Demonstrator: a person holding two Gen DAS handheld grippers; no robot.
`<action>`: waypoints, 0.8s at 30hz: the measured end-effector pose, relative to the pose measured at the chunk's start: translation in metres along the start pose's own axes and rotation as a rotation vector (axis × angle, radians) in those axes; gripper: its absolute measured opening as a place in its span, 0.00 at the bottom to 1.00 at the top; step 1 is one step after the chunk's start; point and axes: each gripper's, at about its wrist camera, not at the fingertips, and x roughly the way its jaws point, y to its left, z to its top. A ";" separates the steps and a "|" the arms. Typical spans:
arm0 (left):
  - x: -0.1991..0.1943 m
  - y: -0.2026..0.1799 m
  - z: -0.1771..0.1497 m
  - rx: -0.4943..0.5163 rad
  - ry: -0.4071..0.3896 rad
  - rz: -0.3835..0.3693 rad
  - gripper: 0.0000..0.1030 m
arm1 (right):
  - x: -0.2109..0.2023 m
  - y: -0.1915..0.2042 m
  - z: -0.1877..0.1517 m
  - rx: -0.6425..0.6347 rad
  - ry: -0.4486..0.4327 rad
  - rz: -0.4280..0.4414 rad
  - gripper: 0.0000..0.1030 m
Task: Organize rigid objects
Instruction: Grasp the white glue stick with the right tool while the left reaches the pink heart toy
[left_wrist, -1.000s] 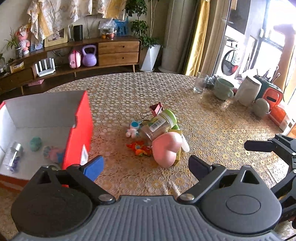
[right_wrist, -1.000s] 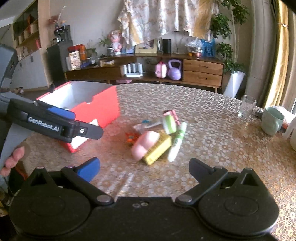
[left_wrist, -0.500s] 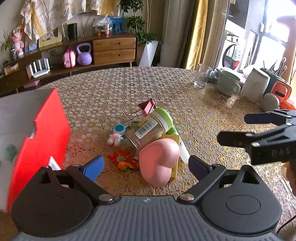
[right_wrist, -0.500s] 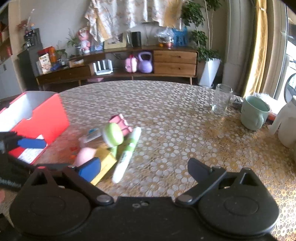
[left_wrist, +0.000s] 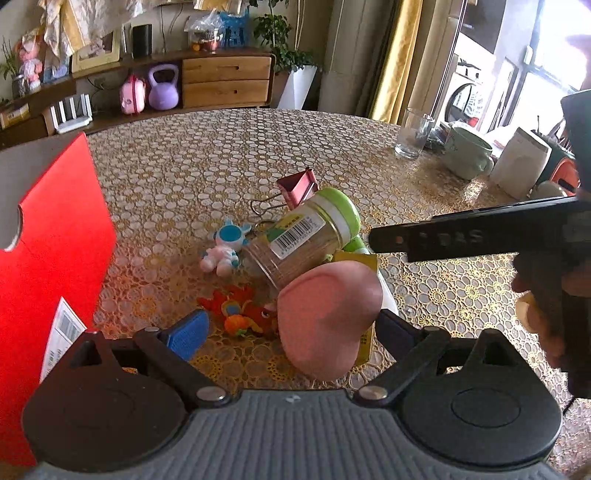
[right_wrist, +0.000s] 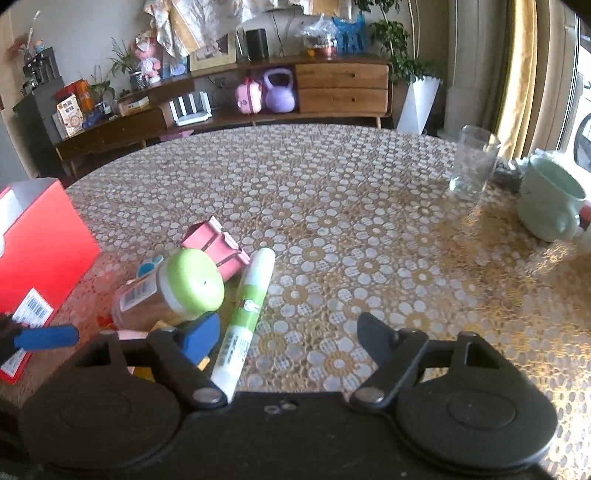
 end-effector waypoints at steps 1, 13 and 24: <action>0.000 0.001 0.000 -0.002 -0.001 -0.006 0.94 | 0.005 0.000 0.001 0.005 0.009 0.001 0.73; 0.006 0.004 0.003 -0.029 0.006 -0.128 0.66 | 0.027 0.012 0.007 -0.010 0.049 -0.001 0.55; 0.009 0.020 0.004 -0.147 0.015 -0.184 0.59 | 0.030 0.018 0.004 -0.023 0.033 -0.007 0.19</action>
